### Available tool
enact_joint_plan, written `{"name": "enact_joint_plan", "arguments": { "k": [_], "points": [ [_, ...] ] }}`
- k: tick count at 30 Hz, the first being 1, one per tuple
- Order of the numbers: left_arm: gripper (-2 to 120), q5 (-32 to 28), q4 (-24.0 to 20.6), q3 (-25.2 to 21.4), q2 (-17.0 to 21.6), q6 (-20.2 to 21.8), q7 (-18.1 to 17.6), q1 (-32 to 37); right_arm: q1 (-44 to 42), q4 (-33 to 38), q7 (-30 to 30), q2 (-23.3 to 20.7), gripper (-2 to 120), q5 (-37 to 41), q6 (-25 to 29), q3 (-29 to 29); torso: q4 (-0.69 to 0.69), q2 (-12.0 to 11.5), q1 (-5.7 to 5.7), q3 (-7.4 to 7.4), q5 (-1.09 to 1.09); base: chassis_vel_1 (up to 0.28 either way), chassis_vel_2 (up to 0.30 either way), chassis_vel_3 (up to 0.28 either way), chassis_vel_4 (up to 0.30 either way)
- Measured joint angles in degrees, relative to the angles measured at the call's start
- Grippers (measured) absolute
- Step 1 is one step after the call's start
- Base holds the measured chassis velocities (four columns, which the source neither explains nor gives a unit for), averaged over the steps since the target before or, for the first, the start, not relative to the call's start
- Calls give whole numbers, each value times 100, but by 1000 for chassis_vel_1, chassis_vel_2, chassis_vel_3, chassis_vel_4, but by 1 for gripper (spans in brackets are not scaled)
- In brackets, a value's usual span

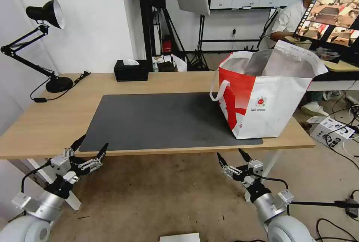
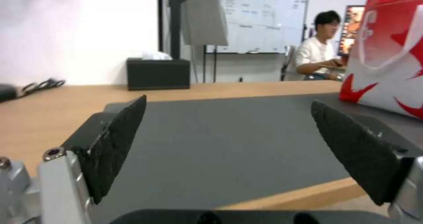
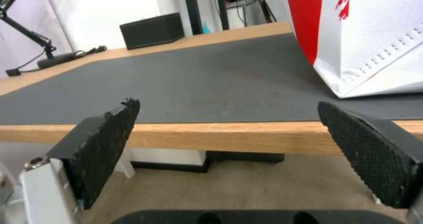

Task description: Pick up the trash from the table and place it into the takeout bag.

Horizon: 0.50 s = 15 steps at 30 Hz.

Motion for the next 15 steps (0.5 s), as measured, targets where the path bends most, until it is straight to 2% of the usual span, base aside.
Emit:
{"name": "enact_joint_plan", "arguments": {
  "k": [7,15],
  "points": [
    [100,75,-17,51,-338,-174,-204,249,0,0,0,0,100,0,0,0,0,0,1,0,0,0,0,0,0],
    [100,84,6,56,-548,-315,-246,461,0,0,0,0,100,0,0,0,0,0,1,0,0,0,0,0,0]
  ]
}}
